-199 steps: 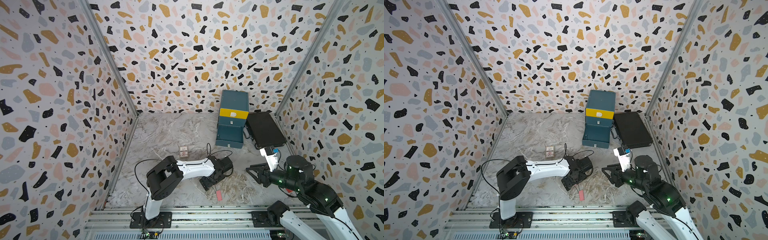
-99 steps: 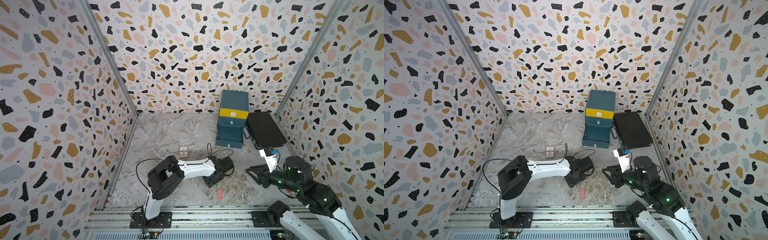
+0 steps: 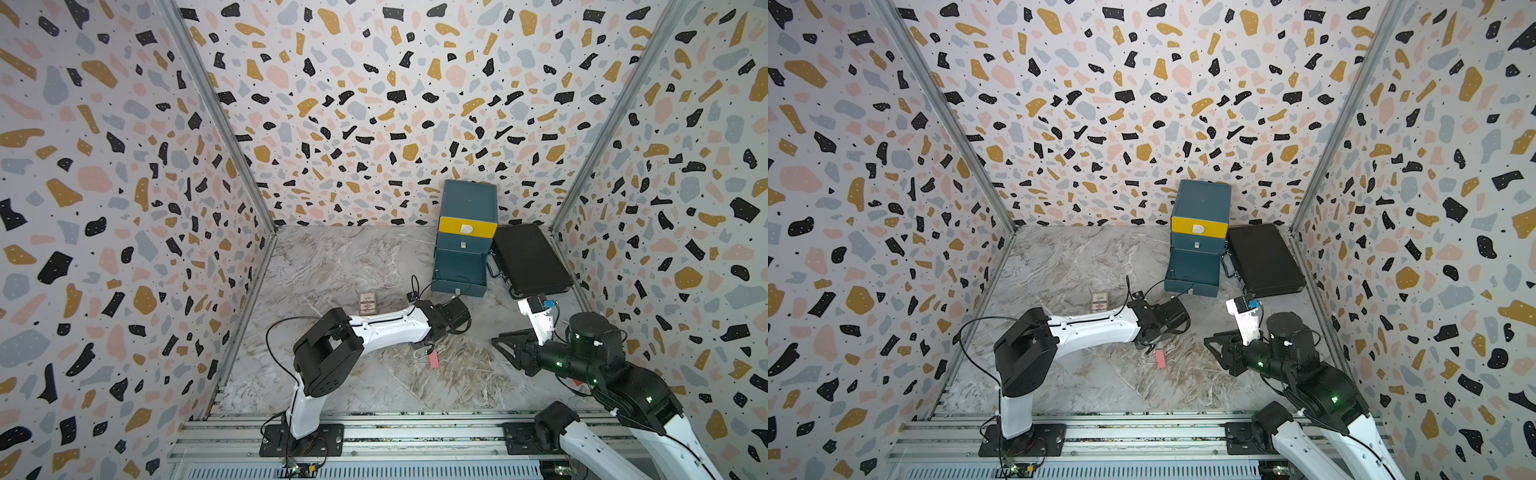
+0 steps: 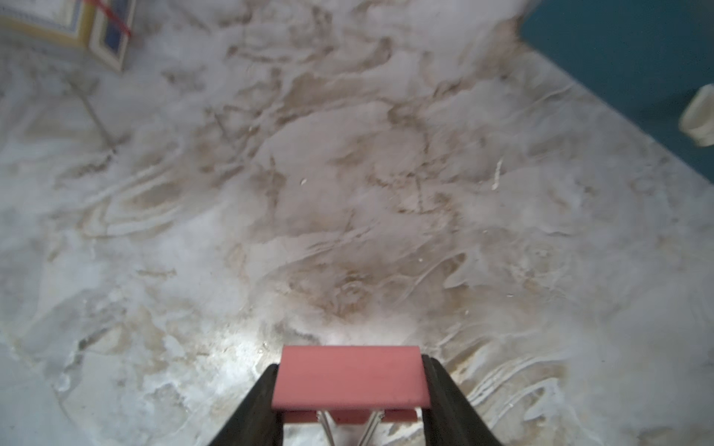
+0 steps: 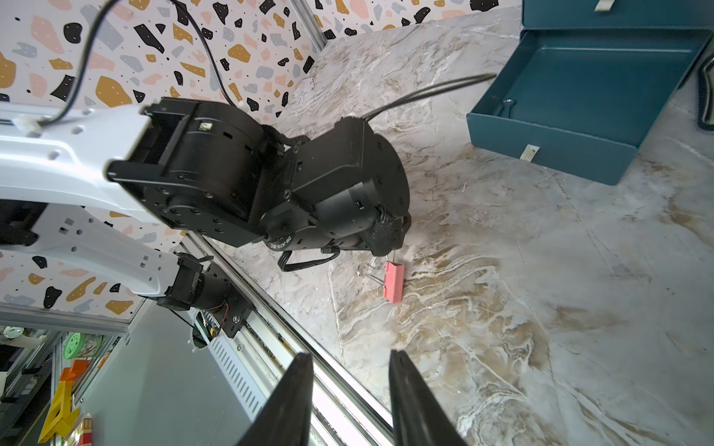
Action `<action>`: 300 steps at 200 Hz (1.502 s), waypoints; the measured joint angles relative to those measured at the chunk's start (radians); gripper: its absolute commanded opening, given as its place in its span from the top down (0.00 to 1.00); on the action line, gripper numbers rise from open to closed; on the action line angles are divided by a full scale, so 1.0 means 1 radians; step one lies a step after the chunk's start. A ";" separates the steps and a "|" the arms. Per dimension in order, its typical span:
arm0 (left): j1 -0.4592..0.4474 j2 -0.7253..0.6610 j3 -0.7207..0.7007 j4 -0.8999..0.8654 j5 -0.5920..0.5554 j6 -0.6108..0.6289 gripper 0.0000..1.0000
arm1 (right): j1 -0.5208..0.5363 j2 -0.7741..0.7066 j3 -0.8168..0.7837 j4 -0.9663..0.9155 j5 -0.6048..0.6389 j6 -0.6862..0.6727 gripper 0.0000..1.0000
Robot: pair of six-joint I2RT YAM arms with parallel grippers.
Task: Put the binder clips in the drawer according to color
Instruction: Pick up the binder clip at the center of the board, then place the binder clip in the drawer.
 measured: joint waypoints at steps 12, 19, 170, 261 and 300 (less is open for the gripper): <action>0.000 0.000 0.027 0.003 -0.035 0.034 0.59 | 0.000 0.000 0.000 0.000 0.000 0.000 0.62; 0.000 -0.002 0.040 0.010 -0.054 0.052 0.59 | 0.000 0.000 0.000 0.000 0.000 0.000 0.62; 0.183 0.156 0.342 0.312 0.024 0.165 0.60 | 0.000 0.000 -0.013 0.000 0.013 0.000 0.62; 0.275 0.446 0.661 0.400 0.134 0.022 0.60 | 0.000 -0.096 -0.032 -0.012 0.288 0.014 0.67; 0.275 0.457 0.685 0.398 0.164 0.002 0.55 | 0.000 -0.063 -0.032 0.037 0.381 -0.013 0.67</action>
